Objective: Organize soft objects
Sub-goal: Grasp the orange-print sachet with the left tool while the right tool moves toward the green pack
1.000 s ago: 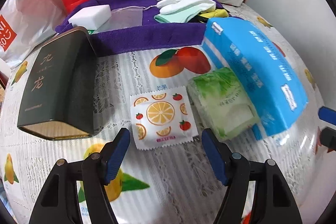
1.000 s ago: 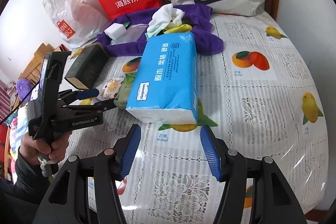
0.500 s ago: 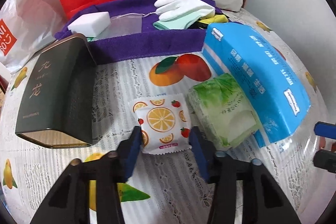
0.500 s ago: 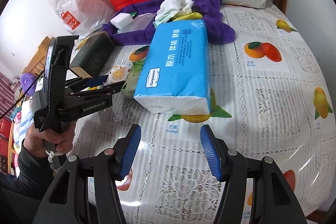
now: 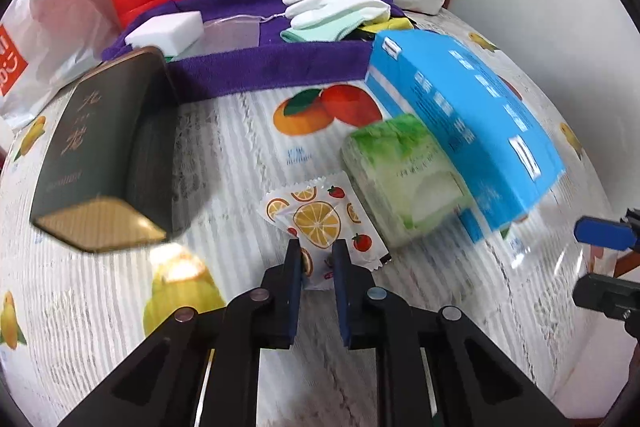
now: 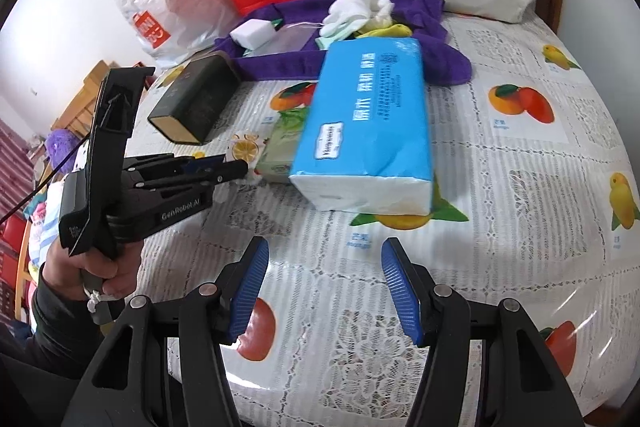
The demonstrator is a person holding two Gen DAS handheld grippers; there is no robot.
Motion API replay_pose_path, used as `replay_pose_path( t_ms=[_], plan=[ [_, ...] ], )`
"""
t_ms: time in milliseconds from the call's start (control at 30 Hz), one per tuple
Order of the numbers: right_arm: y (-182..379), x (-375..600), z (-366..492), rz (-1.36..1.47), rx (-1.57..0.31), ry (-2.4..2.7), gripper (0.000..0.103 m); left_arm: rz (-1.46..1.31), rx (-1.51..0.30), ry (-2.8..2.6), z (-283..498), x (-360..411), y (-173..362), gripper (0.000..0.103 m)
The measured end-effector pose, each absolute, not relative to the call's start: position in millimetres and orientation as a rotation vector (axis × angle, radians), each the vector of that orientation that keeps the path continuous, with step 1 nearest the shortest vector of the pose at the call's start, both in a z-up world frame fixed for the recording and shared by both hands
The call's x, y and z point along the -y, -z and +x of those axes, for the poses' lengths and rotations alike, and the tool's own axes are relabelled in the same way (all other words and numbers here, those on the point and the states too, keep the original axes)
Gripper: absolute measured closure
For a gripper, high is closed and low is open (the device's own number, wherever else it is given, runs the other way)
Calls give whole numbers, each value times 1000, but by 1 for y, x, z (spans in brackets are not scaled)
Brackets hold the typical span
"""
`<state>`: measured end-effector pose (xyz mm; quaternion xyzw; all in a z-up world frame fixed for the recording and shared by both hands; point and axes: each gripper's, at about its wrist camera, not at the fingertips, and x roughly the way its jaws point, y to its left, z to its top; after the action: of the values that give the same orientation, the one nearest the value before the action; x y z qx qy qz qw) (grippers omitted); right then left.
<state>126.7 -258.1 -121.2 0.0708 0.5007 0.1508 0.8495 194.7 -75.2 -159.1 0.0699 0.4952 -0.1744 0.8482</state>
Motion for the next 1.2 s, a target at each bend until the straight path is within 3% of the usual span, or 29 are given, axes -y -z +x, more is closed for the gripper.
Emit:
replay_pose_path(
  t_ms=[233,267,300,367,433,500,667,733,767,800,833,900,967,1200],
  plan=[
    [125,245,123,146,-1063,-368,45,124,-1080,338,165,45,157,84],
    [125,242,122,142,-1064,-375,45,115,-1083,331,162,41,156,79],
    [125,240,122,138,-1063,-383,45,113,-1084,322,161,38,156,68],
    [124,235,122,125,-1061,-395,45,113,-1068,302,159,35,154,58],
    [124,232,123,115,-1062,-401,45,98,-1065,309,160,36,153,57],
    [123,232,124,109,-1065,-399,45,77,-1061,322,164,40,154,38],
    [121,234,124,102,-1069,-382,45,143,-1045,270,176,63,166,31],
    [120,235,123,99,-1070,-372,45,139,-1031,248,175,63,167,37],
    [119,235,123,97,-1069,-370,45,128,-1017,228,174,60,166,54],
    [118,235,122,93,-1066,-369,45,116,-1005,224,175,57,164,64],
    [117,234,122,89,-1063,-368,45,103,-1006,234,175,53,164,66],
    [114,230,122,84,-1049,-374,45,101,-999,246,175,45,163,83],
    [110,222,124,66,-1027,-387,45,73,-1007,262,175,37,163,92],
    [96,172,134,-166,-885,-408,45,39,-1024,210,168,2,160,93]
  ],
)
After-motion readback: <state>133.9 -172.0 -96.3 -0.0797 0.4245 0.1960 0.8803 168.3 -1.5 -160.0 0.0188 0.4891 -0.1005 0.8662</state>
